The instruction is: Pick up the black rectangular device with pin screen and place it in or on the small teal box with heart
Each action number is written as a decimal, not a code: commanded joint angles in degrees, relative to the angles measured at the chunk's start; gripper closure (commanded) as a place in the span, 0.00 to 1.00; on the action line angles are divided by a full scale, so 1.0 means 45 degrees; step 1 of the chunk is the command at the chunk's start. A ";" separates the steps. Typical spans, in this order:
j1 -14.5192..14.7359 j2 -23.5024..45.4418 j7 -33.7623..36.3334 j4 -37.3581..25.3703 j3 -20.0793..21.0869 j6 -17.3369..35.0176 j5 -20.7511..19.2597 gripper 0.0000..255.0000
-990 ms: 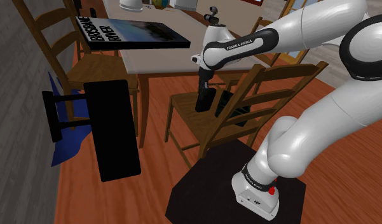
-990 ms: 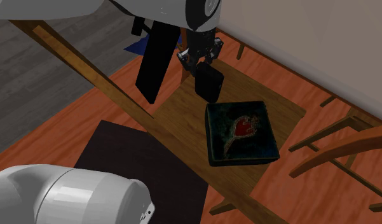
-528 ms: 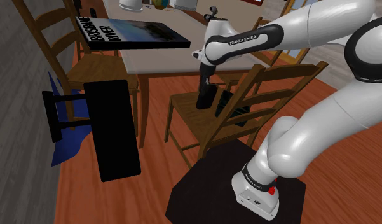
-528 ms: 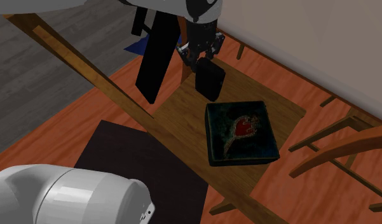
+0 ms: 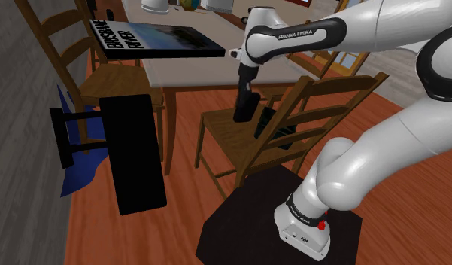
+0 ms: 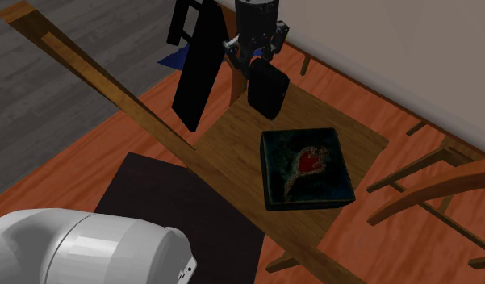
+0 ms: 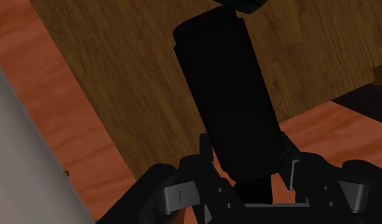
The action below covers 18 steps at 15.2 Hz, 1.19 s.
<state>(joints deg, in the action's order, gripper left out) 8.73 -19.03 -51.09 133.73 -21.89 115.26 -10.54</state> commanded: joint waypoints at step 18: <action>0.0095 -0.0483 -0.0106 -0.2824 0.0365 -0.3298 0.0146 1.00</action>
<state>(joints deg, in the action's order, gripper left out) 9.11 -21.24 -51.53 121.78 -20.32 101.14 -9.95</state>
